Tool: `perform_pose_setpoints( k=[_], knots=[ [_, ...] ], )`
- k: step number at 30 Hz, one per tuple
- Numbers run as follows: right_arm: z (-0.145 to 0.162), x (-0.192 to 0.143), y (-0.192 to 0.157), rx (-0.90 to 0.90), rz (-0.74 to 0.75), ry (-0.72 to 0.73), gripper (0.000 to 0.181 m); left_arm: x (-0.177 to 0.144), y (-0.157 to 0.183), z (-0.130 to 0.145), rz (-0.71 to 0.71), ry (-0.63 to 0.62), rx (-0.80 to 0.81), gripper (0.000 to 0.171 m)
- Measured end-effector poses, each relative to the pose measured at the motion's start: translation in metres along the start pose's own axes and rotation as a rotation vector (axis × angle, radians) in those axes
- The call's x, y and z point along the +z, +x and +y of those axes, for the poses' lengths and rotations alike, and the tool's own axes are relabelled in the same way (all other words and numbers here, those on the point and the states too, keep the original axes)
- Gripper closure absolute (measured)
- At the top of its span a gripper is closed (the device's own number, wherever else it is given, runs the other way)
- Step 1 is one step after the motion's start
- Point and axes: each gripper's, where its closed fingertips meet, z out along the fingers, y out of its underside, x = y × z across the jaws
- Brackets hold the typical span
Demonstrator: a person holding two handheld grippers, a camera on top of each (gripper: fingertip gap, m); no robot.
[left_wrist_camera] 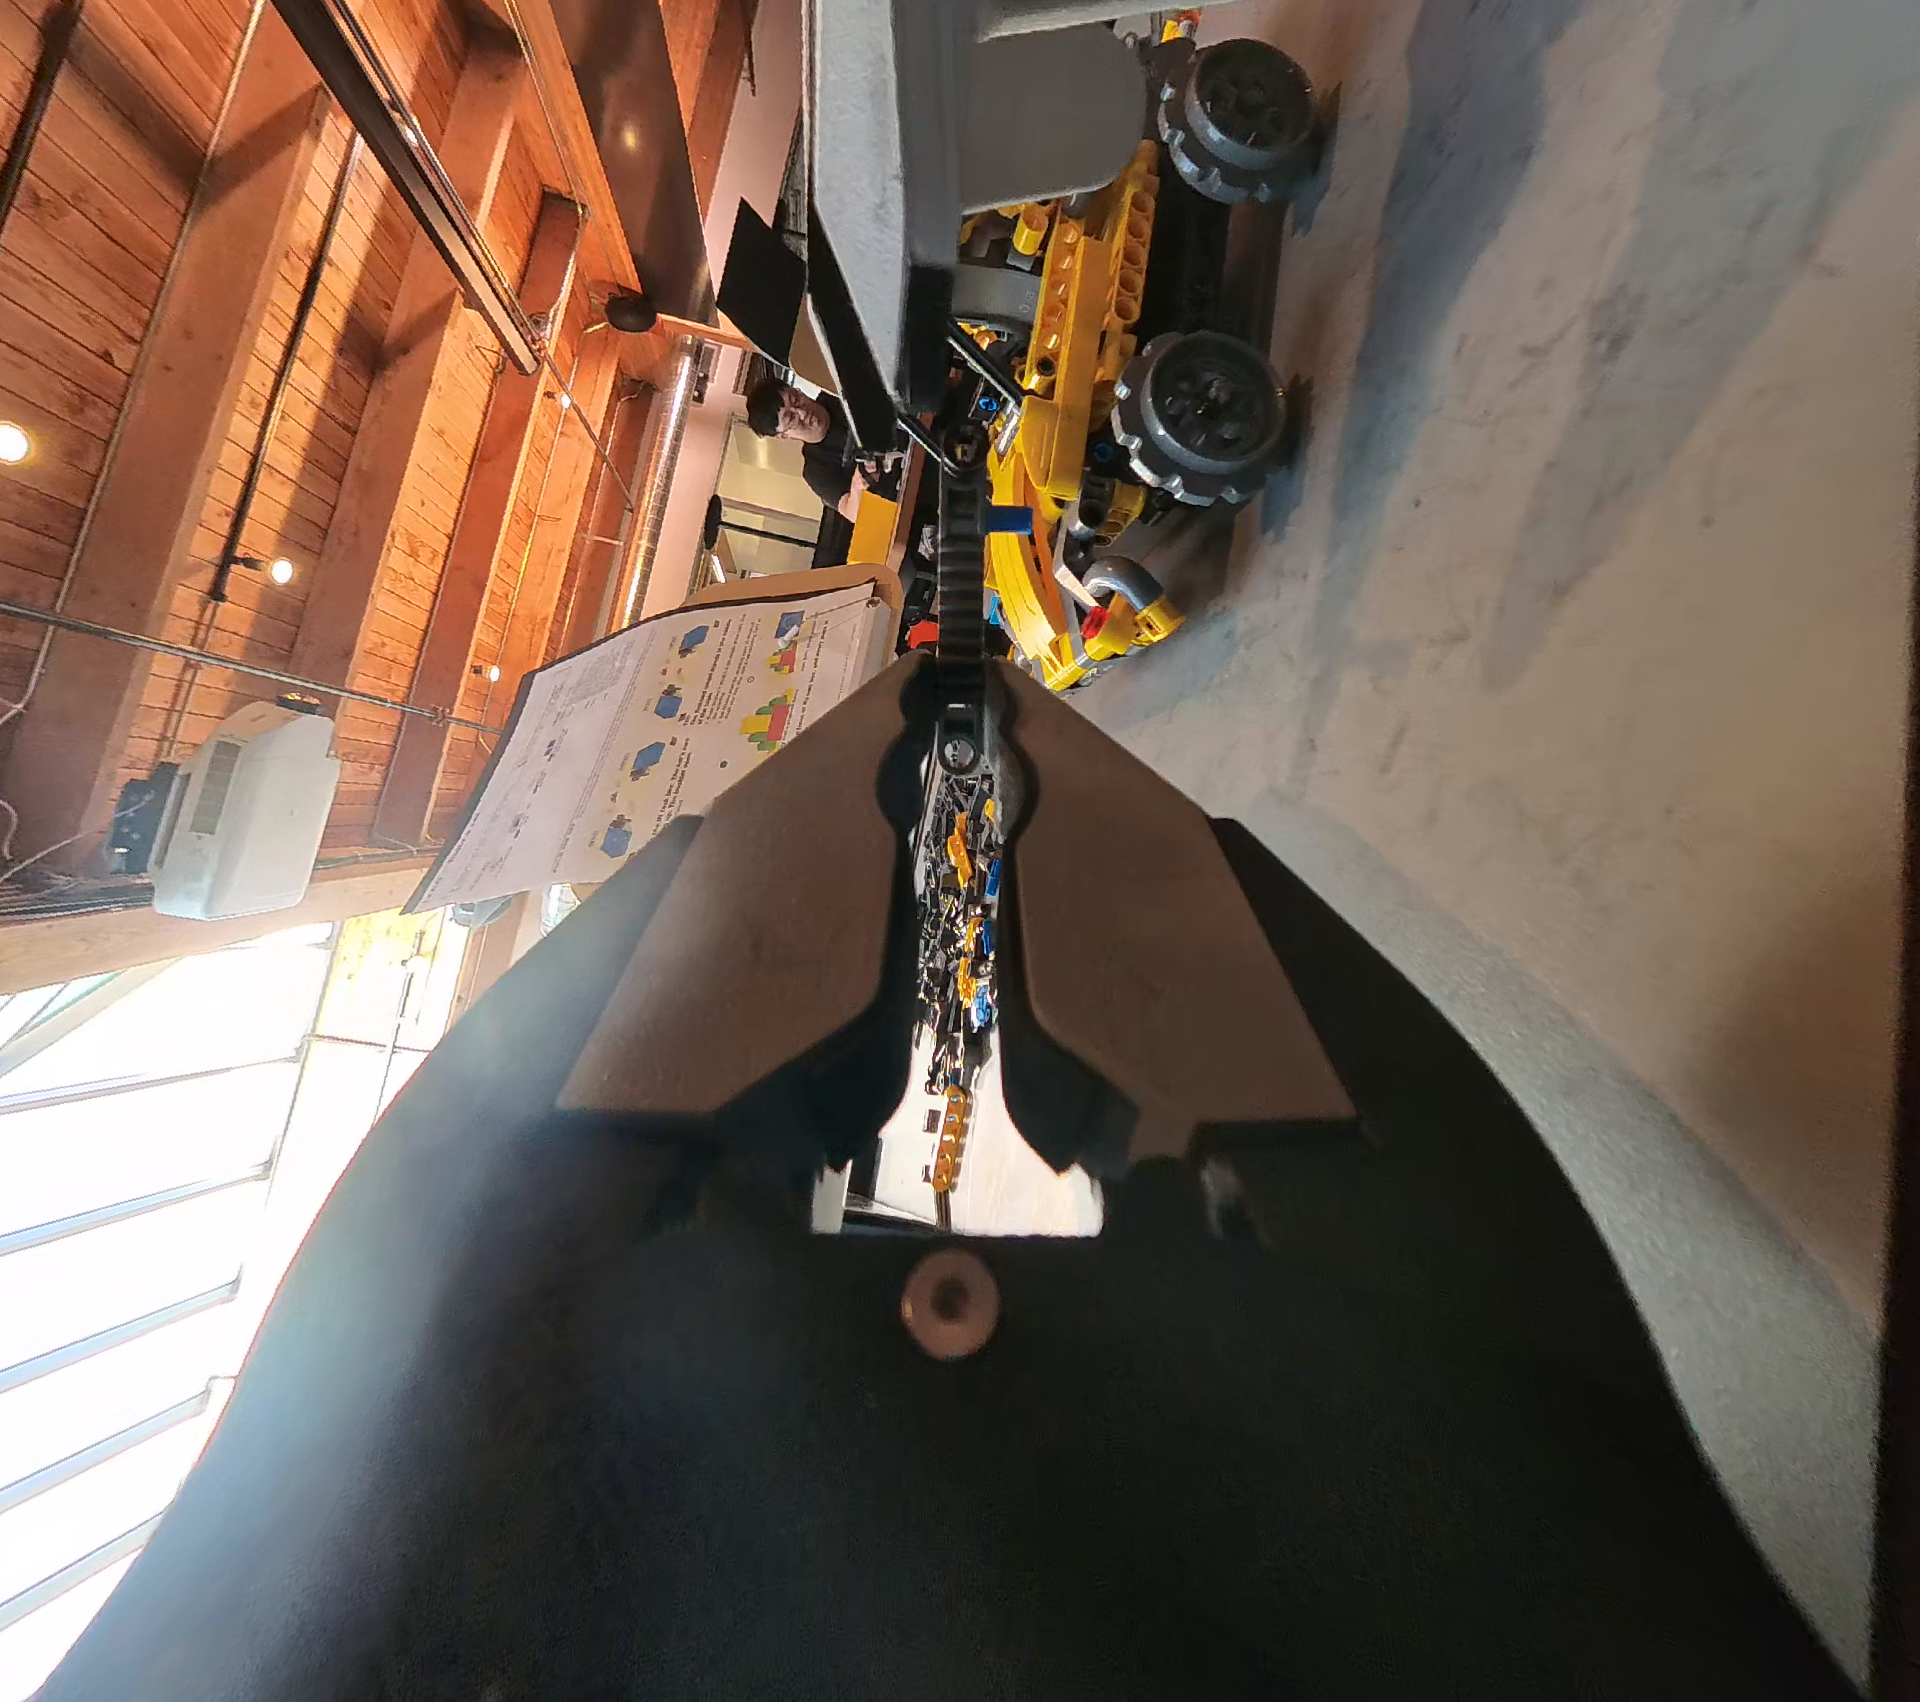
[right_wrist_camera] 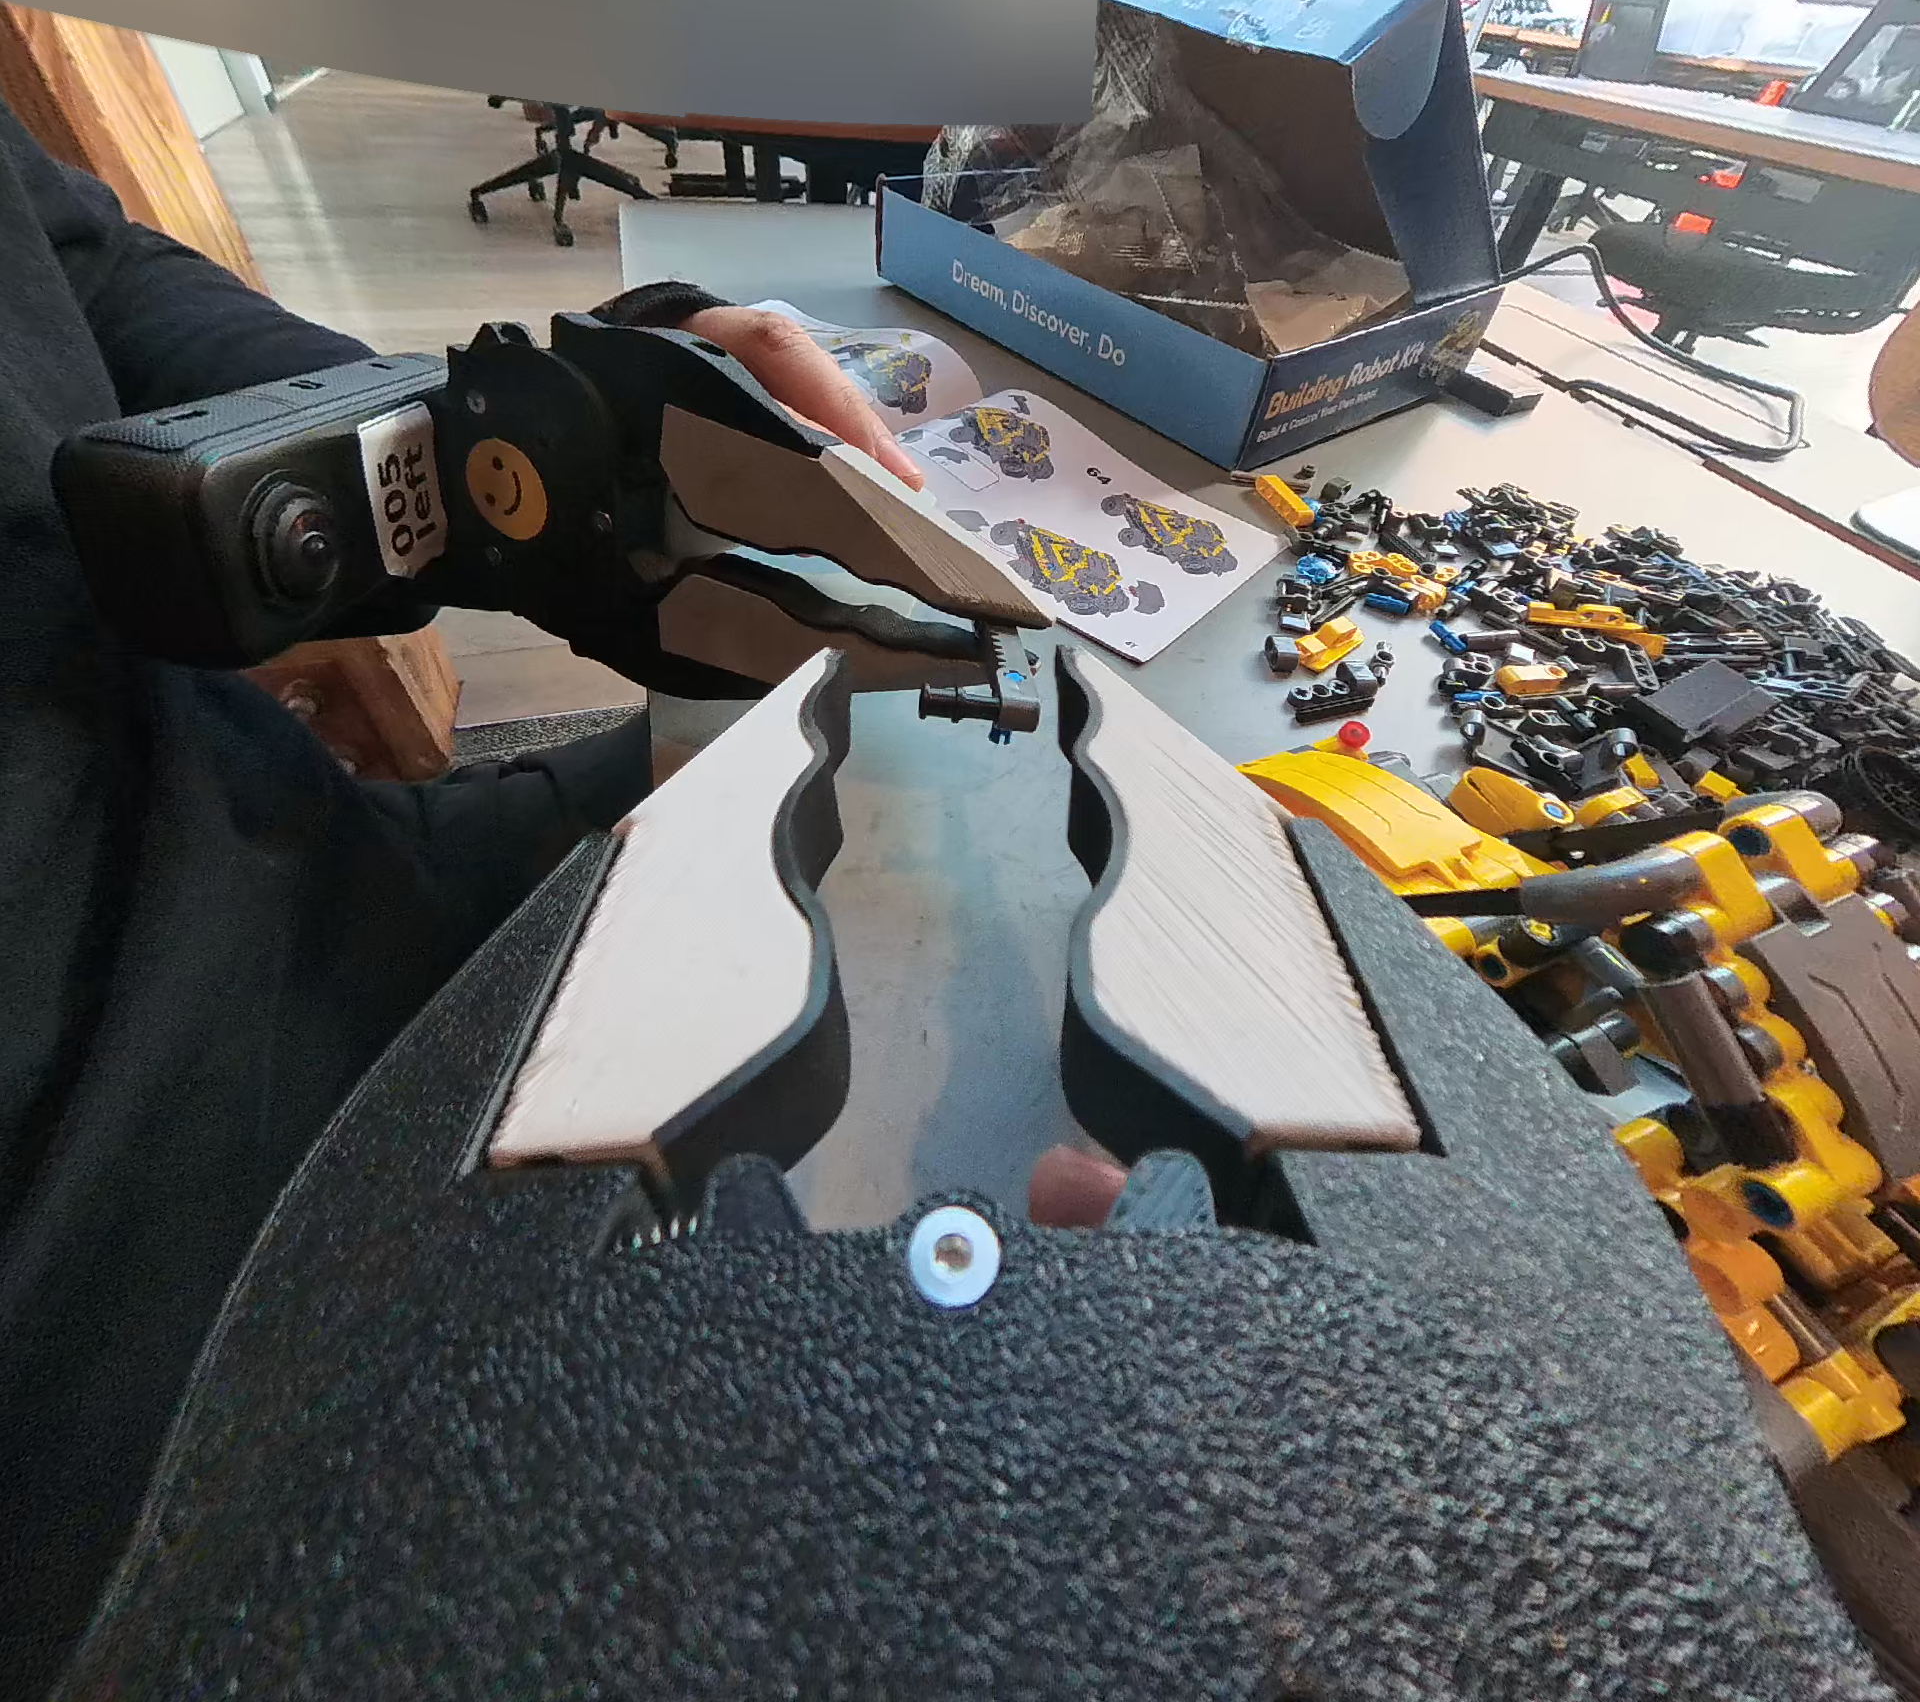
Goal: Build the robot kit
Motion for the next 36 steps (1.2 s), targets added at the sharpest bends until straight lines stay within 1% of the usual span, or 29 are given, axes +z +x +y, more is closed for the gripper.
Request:
perform_pose_setpoints(
  k=[7,12,16,22,23,25,30,33,36],
  knots=[
    [-0.003,0.005,-0.003,0.031,-0.029,0.007,0.133,-0.002,-0.001,-0.004,-0.009,0.017,0.006,0.166],
    [-0.007,0.002,-0.001,0.092,-0.032,0.043,0.138,-0.003,-0.002,-0.007,-0.025,0.026,0.023,0.165],
    [-0.003,0.003,0.000,0.148,-0.055,0.016,0.142,-0.004,-0.003,-0.007,-0.036,0.026,0.034,0.165],
    [0.004,0.006,-0.002,0.113,-0.018,-0.044,0.156,-0.005,-0.005,-0.010,-0.055,0.029,0.042,0.167],
    [0.005,0.006,-0.003,0.110,-0.018,-0.048,0.156,-0.005,-0.004,-0.010,-0.052,0.029,0.044,0.165],
    [0.007,0.006,-0.003,0.105,-0.017,-0.063,0.156,-0.005,-0.002,-0.010,-0.040,0.025,0.041,0.167],
    [0.017,0.010,0.000,0.105,0.012,-0.135,0.156,0.002,0.011,-0.005,0.015,-0.014,0.042,0.165],
    [0.022,0.013,-0.003,0.071,0.015,-0.174,0.156,0.005,0.017,-0.015,0.035,-0.003,0.025,0.163],
    [0.025,0.014,-0.002,0.025,0.057,-0.192,0.156,0.007,0.017,-0.016,0.039,-0.035,0.006,0.167]
  ],
)
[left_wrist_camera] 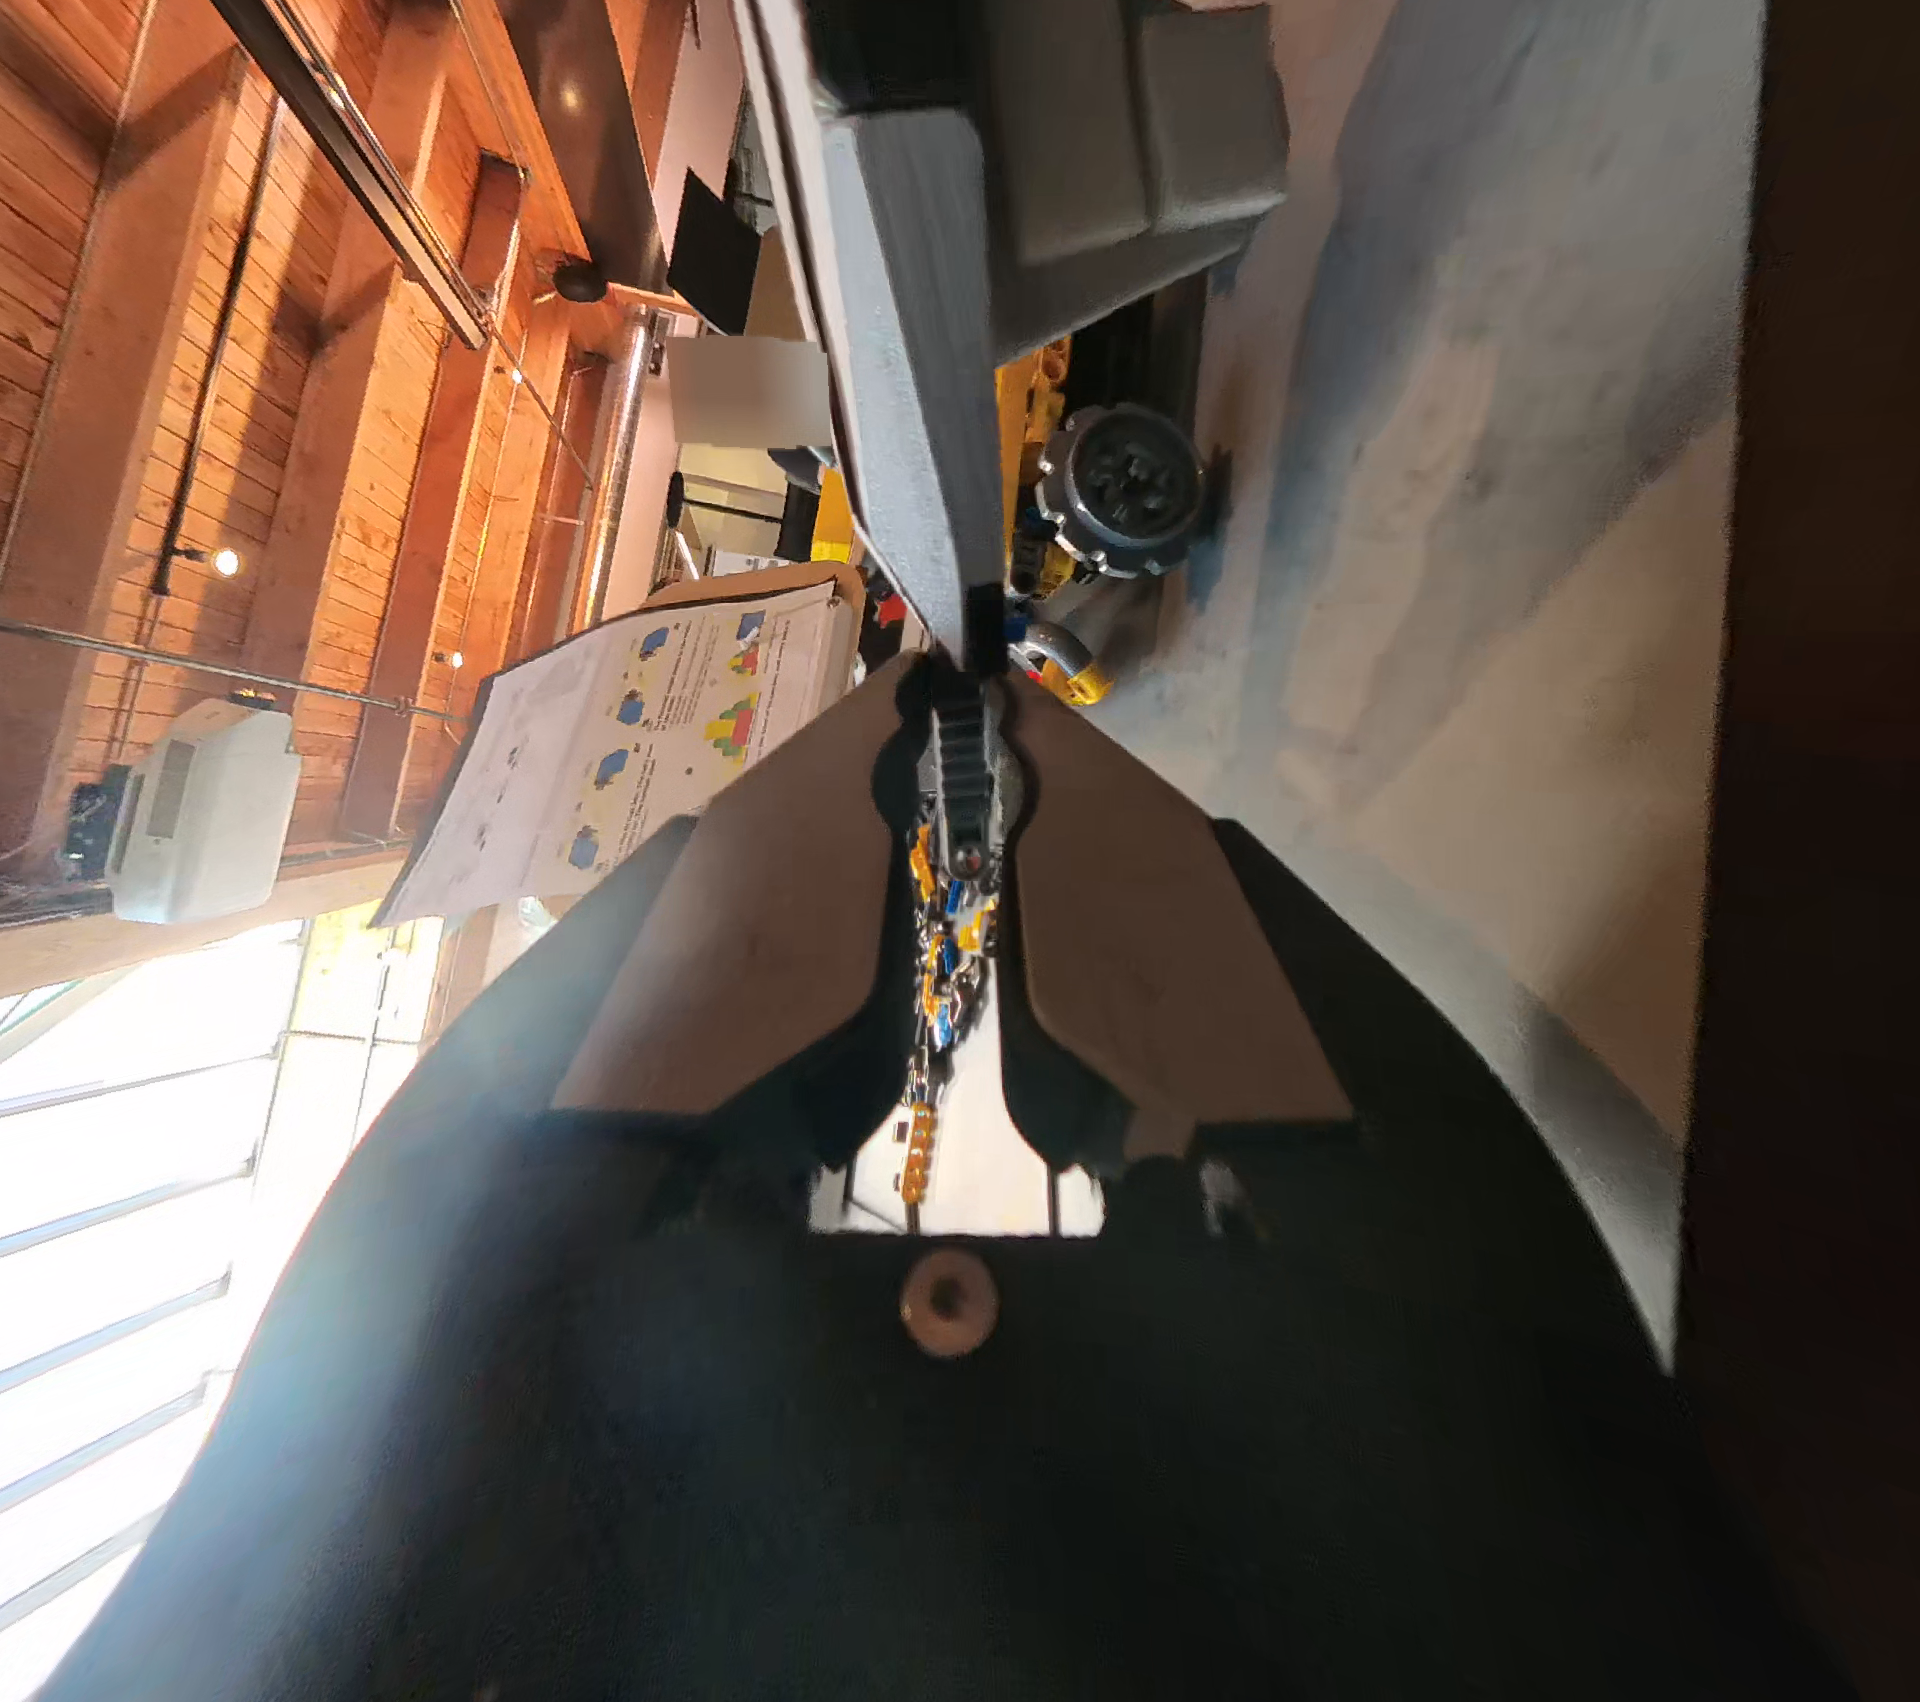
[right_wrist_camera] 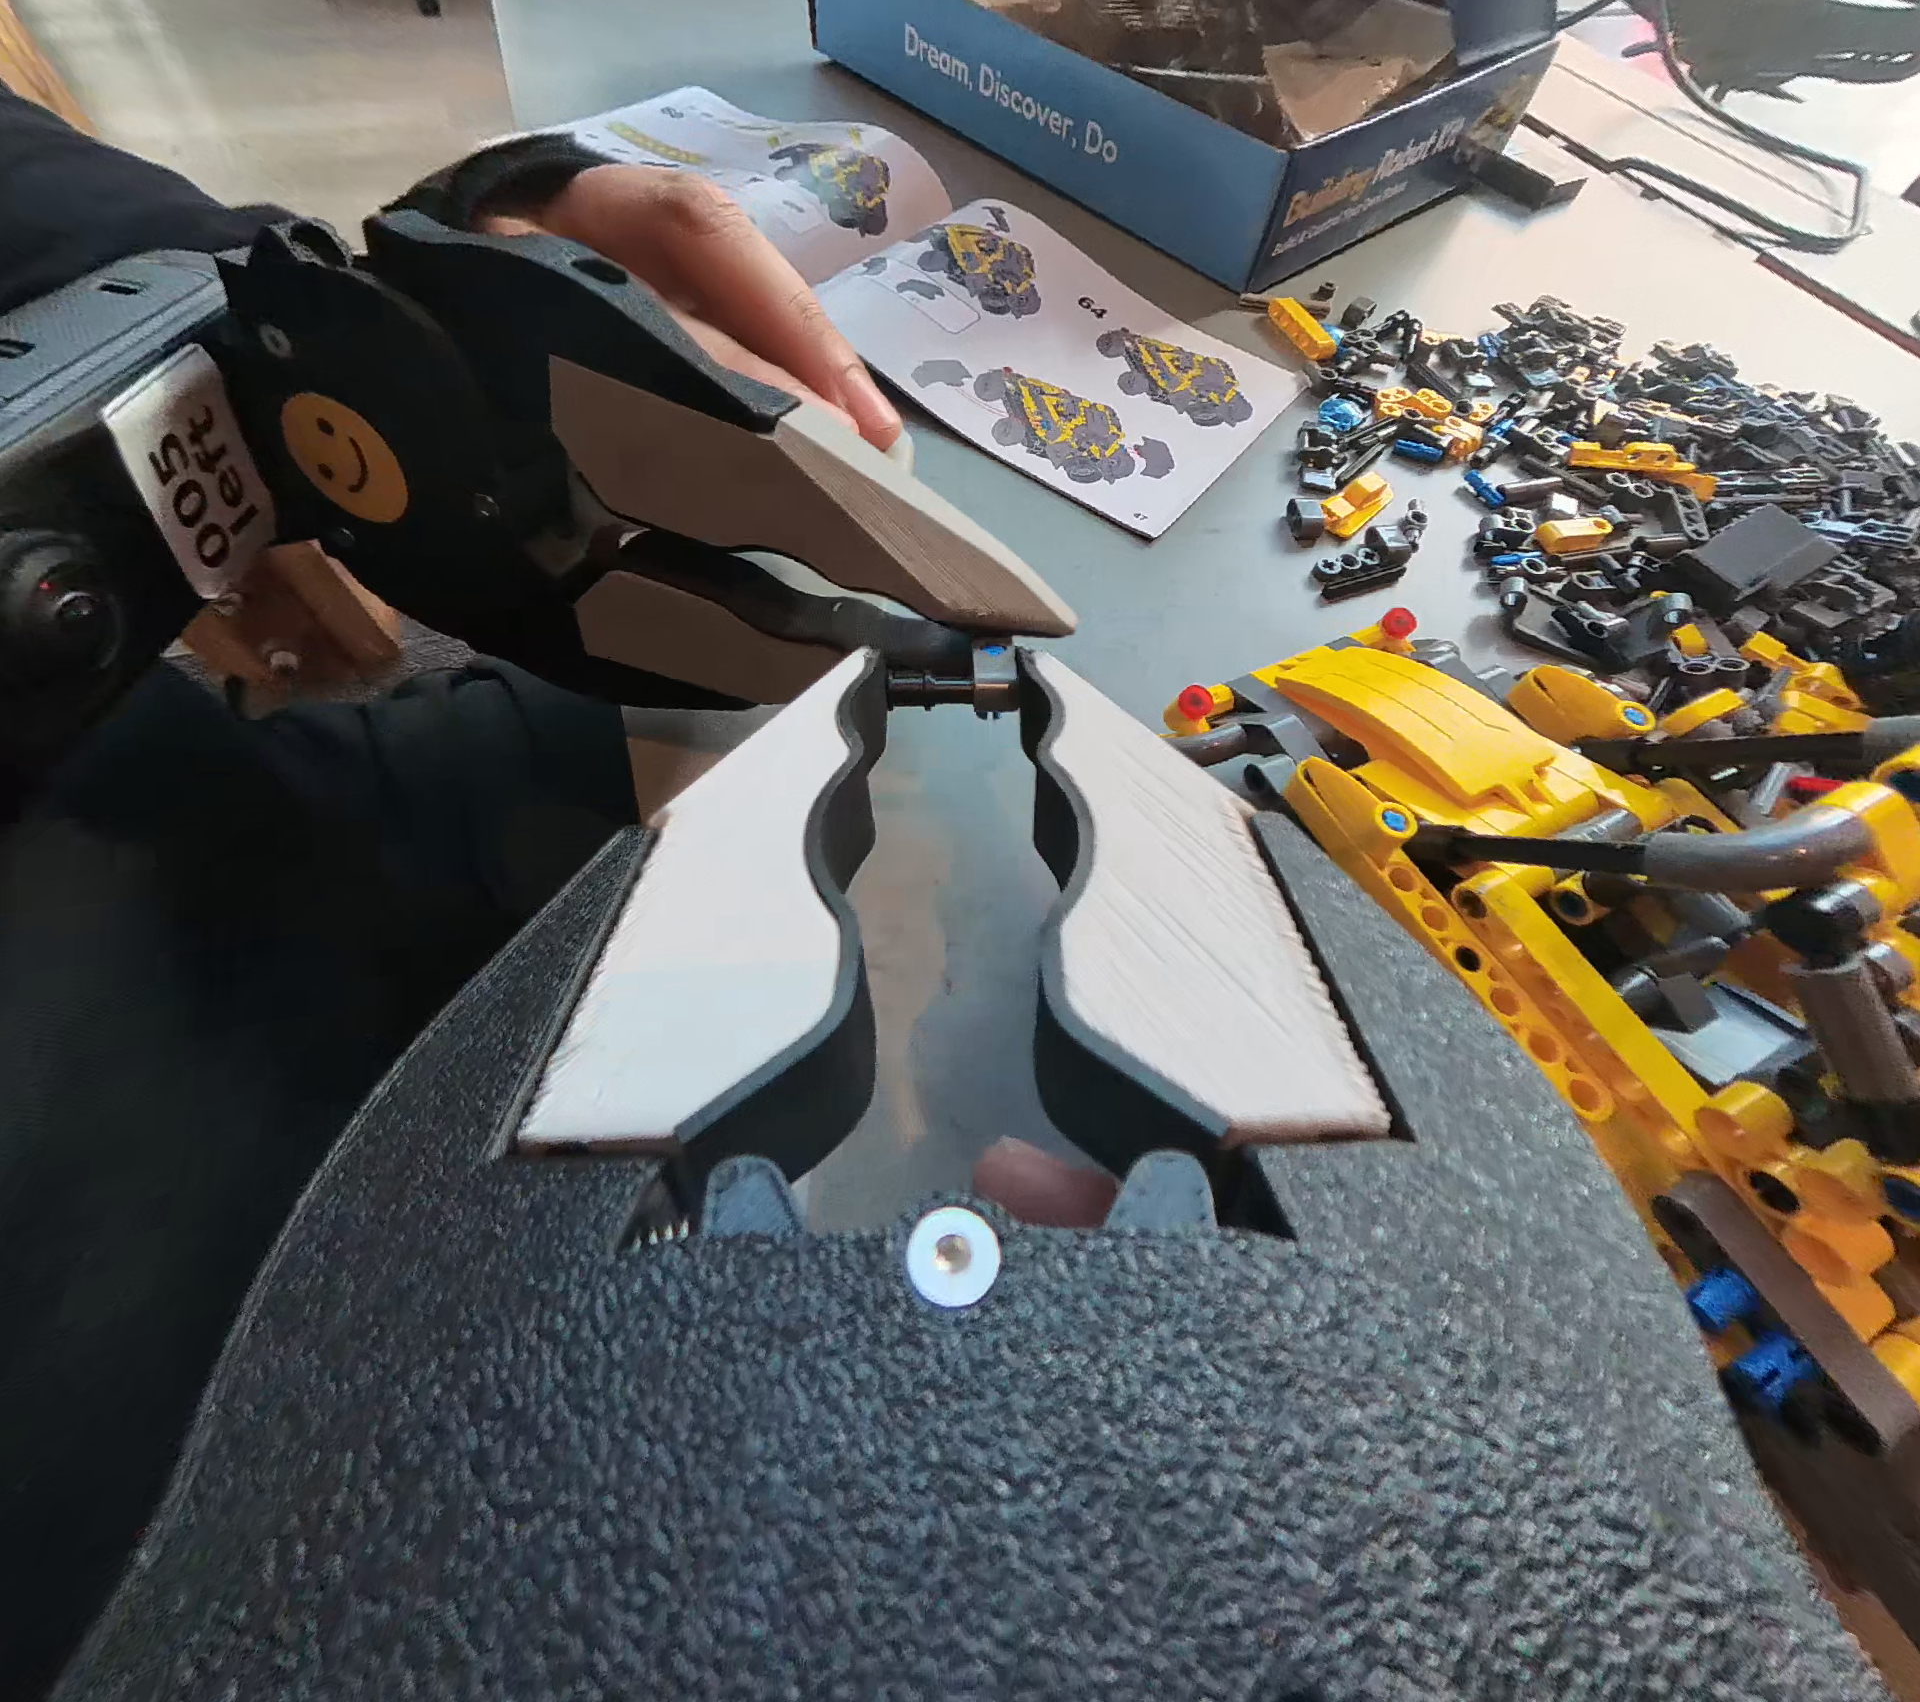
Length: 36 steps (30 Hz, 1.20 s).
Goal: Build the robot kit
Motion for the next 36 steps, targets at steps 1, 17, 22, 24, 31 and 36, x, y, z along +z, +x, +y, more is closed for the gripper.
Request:
perform_pose_setpoints(
  k=[1,17,22,24,31,36],
  knots=[
    [-0.001,-0.001,0.000,-0.004,0.009,0.009,0.156,-0.001,-0.002,-0.001,-0.009,0.007,-0.004,0.167],
    [-0.028,-0.013,-0.007,0.099,0.019,0.205,0.156,-0.005,-0.018,-0.013,-0.063,0.101,-0.122,0.166],
    [-0.024,-0.013,-0.006,0.053,0.053,0.171,0.157,0.002,-0.006,-0.011,-0.018,0.096,-0.116,0.159],
    [-0.020,-0.013,-0.005,0.017,0.066,0.142,0.156,0.003,-0.004,-0.009,0.002,0.076,-0.128,0.161],
    [-0.027,-0.011,-0.011,-0.065,0.063,0.160,0.181,0.008,-0.001,-0.001,0.050,0.023,-0.188,0.166],
    [-0.027,-0.011,-0.004,-0.059,0.080,0.153,0.165,0.006,-0.008,0.000,0.077,0.020,-0.306,0.166]
  ],
)
